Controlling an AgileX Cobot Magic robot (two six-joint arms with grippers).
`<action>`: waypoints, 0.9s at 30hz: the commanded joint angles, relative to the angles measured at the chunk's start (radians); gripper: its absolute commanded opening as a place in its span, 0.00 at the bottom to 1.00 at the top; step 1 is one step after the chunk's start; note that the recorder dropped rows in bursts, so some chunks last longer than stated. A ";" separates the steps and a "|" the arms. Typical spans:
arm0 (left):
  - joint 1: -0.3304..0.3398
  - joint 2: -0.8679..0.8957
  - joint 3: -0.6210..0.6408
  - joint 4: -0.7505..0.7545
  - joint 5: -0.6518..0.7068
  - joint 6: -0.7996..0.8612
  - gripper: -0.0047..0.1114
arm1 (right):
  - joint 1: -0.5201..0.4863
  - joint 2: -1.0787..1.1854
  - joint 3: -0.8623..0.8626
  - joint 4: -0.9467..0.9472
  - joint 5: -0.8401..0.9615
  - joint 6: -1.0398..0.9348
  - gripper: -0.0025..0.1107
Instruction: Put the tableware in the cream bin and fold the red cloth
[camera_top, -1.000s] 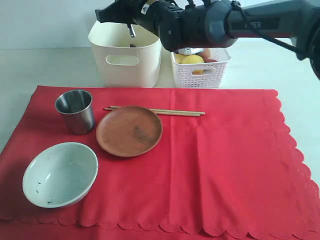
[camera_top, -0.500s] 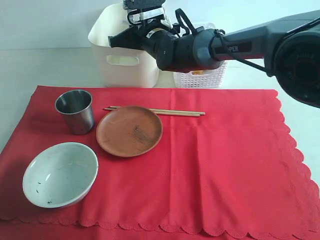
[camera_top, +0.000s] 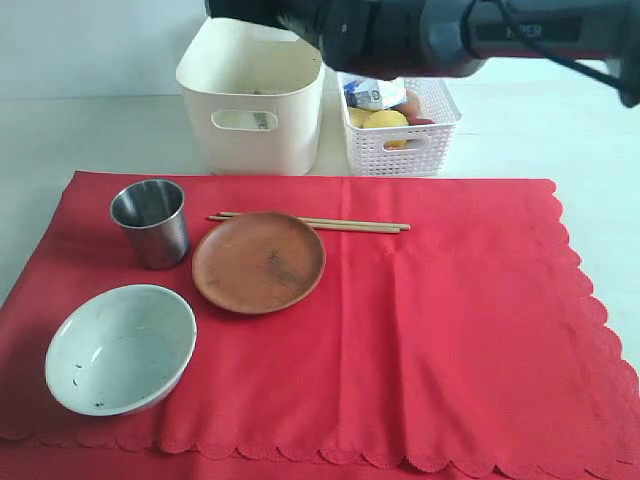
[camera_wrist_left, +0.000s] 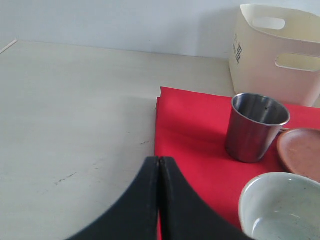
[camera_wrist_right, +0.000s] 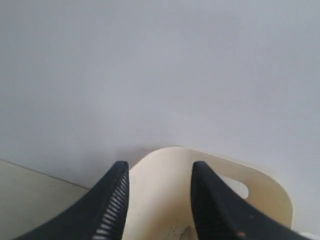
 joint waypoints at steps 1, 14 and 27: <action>0.002 -0.006 0.003 -0.005 -0.009 0.000 0.04 | -0.003 -0.096 -0.004 0.000 0.154 -0.005 0.38; 0.002 -0.006 0.003 -0.005 -0.009 0.000 0.04 | -0.003 -0.328 -0.004 -0.072 0.738 0.002 0.02; 0.002 -0.006 0.003 -0.005 -0.009 0.000 0.04 | -0.003 -0.534 -0.004 -0.459 1.171 0.273 0.02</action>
